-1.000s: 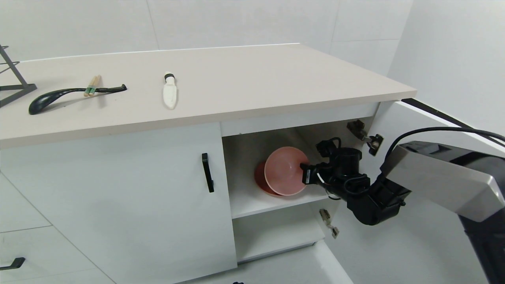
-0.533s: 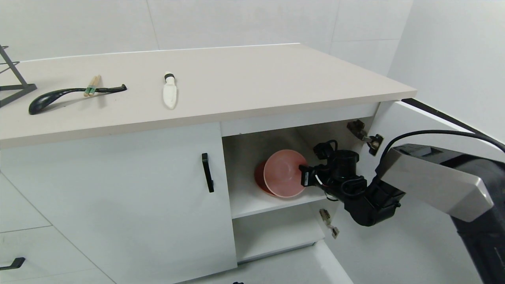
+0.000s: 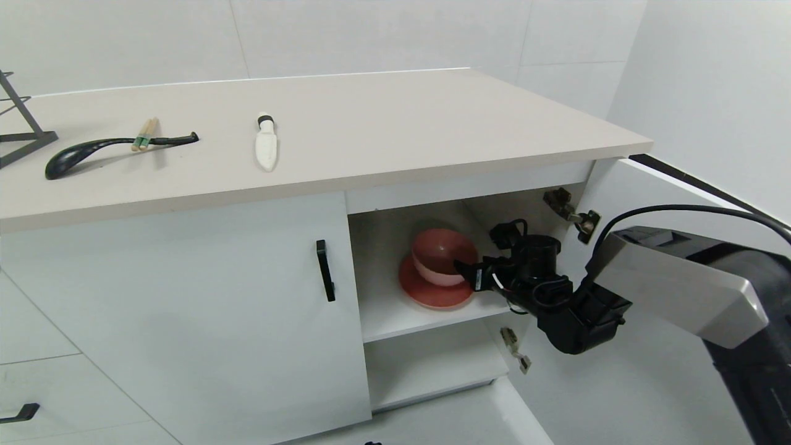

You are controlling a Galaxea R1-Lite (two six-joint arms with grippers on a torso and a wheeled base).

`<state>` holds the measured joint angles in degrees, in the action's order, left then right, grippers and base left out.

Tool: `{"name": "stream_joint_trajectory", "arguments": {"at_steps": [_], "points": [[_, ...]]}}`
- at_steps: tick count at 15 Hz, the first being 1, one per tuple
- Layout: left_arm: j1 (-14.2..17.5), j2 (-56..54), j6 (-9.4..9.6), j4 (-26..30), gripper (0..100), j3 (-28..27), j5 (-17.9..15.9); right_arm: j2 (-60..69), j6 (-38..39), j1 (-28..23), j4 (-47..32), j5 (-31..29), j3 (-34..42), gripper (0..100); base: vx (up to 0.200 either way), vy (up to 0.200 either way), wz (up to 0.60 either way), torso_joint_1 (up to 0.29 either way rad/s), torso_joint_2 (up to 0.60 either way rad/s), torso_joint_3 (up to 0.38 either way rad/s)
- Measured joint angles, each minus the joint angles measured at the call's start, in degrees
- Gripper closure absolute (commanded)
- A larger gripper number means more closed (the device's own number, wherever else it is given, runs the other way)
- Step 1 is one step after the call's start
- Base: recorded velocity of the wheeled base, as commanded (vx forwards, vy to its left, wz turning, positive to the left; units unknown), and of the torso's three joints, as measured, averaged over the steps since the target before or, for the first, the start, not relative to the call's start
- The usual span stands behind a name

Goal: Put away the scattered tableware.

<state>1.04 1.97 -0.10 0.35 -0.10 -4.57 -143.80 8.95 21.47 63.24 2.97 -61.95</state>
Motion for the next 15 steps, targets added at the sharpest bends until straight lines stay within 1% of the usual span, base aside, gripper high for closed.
{"name": "stream_joint_trajectory", "arguments": {"at_steps": [2,5,7,9,11,12,15], "points": [[0.0,0.0,0.02,-0.02,0,0.0,-0.02,0.04,0.0,0.24,0.33,0.0,0.29,0,0.0,0.0,0.0,0.0,0.0,0.0],[0.0,0.0,0.02,-0.02,0,0.0,0.0,1.07,-1.27,1.44,3.78,-0.27,1.27,0,0.0,0.0,0.0,0.0,0.0,0.0],[-0.02,-0.05,0.02,0.0,0,0.0,0.0,3.97,-3.6,2.28,6.08,-0.51,4.82,0,0.0,0.0,0.0,0.0,0.0,0.0],[-0.22,-0.07,0.02,0.0,0,0.0,0.0,7.86,-6.55,3.74,11.61,-0.6,12.45,0,0.0,0.0,0.0,0.0,0.0,0.0],[-0.3,-0.24,0.02,0.0,0,0.0,0.0,11.78,-11.43,5.16,19.66,-0.55,22.48,0,0.0,0.0,0.0,0.0,0.0,0.0],[-0.33,-0.29,0.05,0.0,0,0.0,0.0,13.86,-13.07,5.84,22.39,-0.46,27.22,0,0.0,0.0,0.0,0.0,0.0,0.0],[-0.38,-0.4,0.02,-0.02,0,0.0,-0.02,23.05,-16.41,8.05,25.91,0.33,38.72,0,0.0,0.0,0.0,0.0,0.0,0.0]]}}
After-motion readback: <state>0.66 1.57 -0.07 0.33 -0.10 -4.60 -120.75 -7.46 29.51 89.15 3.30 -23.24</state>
